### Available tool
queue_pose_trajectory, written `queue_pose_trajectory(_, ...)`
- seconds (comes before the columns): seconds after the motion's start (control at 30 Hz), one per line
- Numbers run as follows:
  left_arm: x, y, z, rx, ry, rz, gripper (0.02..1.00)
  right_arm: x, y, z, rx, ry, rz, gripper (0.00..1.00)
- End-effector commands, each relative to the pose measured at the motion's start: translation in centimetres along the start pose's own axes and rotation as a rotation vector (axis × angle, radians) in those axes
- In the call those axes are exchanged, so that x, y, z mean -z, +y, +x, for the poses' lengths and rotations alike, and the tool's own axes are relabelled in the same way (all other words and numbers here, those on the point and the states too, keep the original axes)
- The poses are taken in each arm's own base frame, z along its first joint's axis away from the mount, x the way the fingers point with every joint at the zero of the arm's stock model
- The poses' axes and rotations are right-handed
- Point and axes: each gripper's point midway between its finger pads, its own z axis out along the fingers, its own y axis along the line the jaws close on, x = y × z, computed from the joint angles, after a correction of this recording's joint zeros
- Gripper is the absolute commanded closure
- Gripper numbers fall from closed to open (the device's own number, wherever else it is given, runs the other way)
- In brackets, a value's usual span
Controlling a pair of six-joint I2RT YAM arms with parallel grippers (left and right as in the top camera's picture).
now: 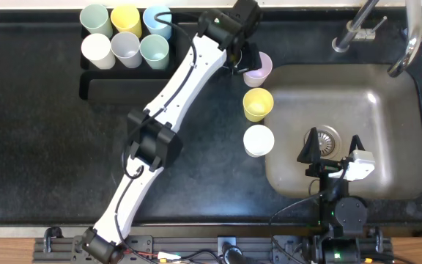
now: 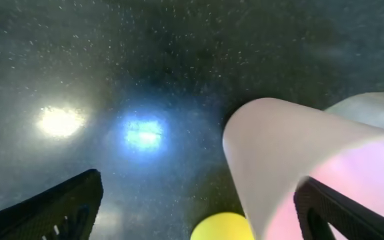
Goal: Store Cups
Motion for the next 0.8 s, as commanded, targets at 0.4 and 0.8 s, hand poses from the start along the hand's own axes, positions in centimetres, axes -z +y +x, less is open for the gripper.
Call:
queue_pose_trajectory(0.4,4.3,-1.1,-3.5,0.031,-0.159,0.075,0.982,0.0,-0.2,0.3,-0.005,-0.001,0.004,0.005)
queue_pose_trajectory(0.8,25.4,15.9,-6.4,0.401,-0.428,-0.096,0.982,0.0,-0.2,0.3,-0.005,-0.001,0.004,0.003)
